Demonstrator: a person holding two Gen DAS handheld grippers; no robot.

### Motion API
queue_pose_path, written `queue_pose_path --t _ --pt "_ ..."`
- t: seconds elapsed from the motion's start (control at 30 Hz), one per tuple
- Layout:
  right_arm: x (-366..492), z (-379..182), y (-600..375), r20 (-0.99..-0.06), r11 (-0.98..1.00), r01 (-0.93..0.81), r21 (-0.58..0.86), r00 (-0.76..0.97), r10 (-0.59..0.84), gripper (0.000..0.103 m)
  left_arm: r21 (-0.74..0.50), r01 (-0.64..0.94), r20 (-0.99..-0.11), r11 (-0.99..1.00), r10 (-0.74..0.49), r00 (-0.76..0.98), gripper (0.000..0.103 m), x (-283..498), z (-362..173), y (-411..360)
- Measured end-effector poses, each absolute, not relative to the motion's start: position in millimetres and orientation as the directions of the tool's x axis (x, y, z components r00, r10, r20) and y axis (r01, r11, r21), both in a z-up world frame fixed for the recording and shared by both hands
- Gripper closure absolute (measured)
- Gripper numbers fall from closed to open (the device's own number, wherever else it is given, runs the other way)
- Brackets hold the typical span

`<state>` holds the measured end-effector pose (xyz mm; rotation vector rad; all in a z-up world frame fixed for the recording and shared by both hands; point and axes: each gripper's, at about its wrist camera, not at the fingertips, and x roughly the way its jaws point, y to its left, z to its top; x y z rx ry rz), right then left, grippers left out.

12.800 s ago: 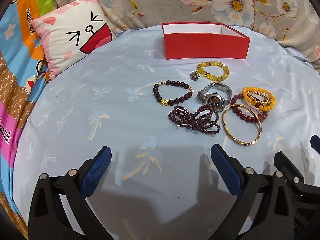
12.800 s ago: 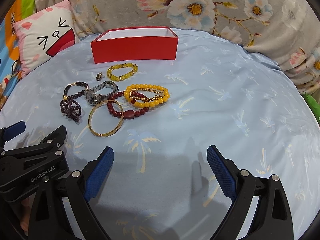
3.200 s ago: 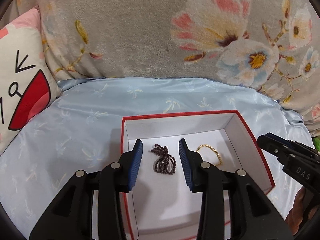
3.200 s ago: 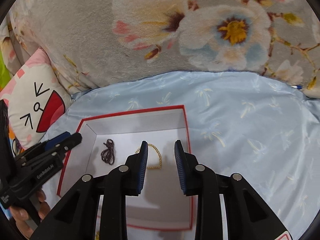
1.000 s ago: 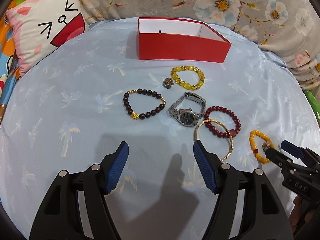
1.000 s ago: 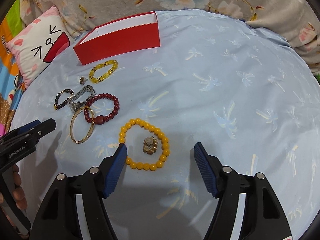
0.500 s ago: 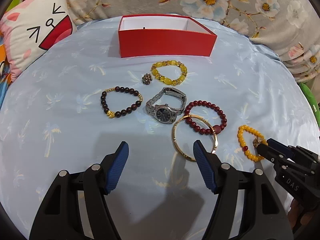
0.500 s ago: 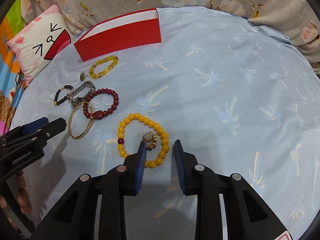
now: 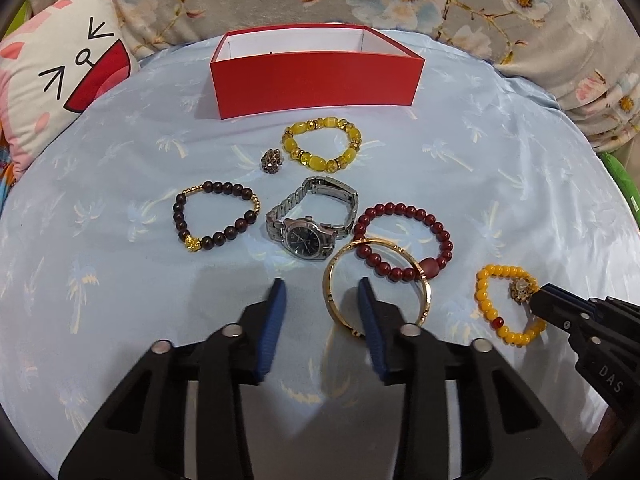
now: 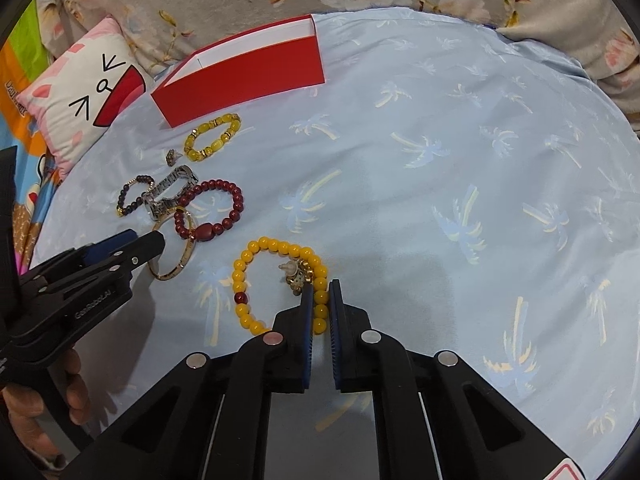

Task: Organize jewelry
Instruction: 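Grasp the yellow bead bracelet with the right gripper while the left closes on the gold bangle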

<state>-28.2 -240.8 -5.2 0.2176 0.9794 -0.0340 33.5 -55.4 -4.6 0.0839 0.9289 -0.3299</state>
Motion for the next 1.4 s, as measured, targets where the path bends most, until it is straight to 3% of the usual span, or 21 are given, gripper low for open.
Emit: queue_pose_path --t 0.1,0.17,0.23,0.43,0.53,0.63,0.77,1.4 --pt "-27.6 -2.6 -240.8 -0.822 0.978 0.124 0.169 0.565 0.071 0.095 -0.142 0.33 -0.801 0.933 -0.304 0.516 0.074 35.5 -3.1 -53.7" --pt "-27.1 -3.4 -242.3 -0.824 0.976 0.127 0.178 0.562 0.078 0.095 -0.166 0.331 -0.796 0.929 -0.325 0.512 0.051 32.9 -0.9 -54.6" --pt "-26.9 -4.1 -243.9 -0.825 0.974 0.133 0.182 0.559 0.078 0.095 -0.141 0.338 -0.781 0.93 -0.315 0.54 0.04 27.6 3.6 -59.2" --pt "-26.9 -5.4 -245.2 -0.826 0.974 0.129 0.188 0.558 0.086 0.095 -0.114 0.369 -0.801 0.922 -0.305 0.515 0.038 29.1 -5.7 -75.5" --pt "-27.0 -5.2 -245.5 -0.825 0.974 0.127 0.188 0.558 0.086 0.095 -0.07 0.385 -0.8 0.92 -0.282 0.53 0.029 26.8 -8.8 -84.6" --pt "-27.1 -5.0 -244.9 -0.825 0.974 0.127 0.189 0.558 0.087 0.095 -0.02 0.392 -0.795 0.92 -0.252 0.552 0.029 23.7 -11.4 -90.1" --pt "-26.9 -4.6 -245.0 -0.824 0.973 0.127 0.193 0.559 0.09 0.095 -0.018 0.39 -0.788 0.921 -0.253 0.562 0.048 23.8 -9.0 -87.9" --pt "-31.0 25.7 -236.7 -0.779 0.972 0.081 0.22 0.614 0.125 0.095 -0.079 0.382 -0.767 0.921 -0.301 0.566 0.048 17.9 14.7 -72.1"
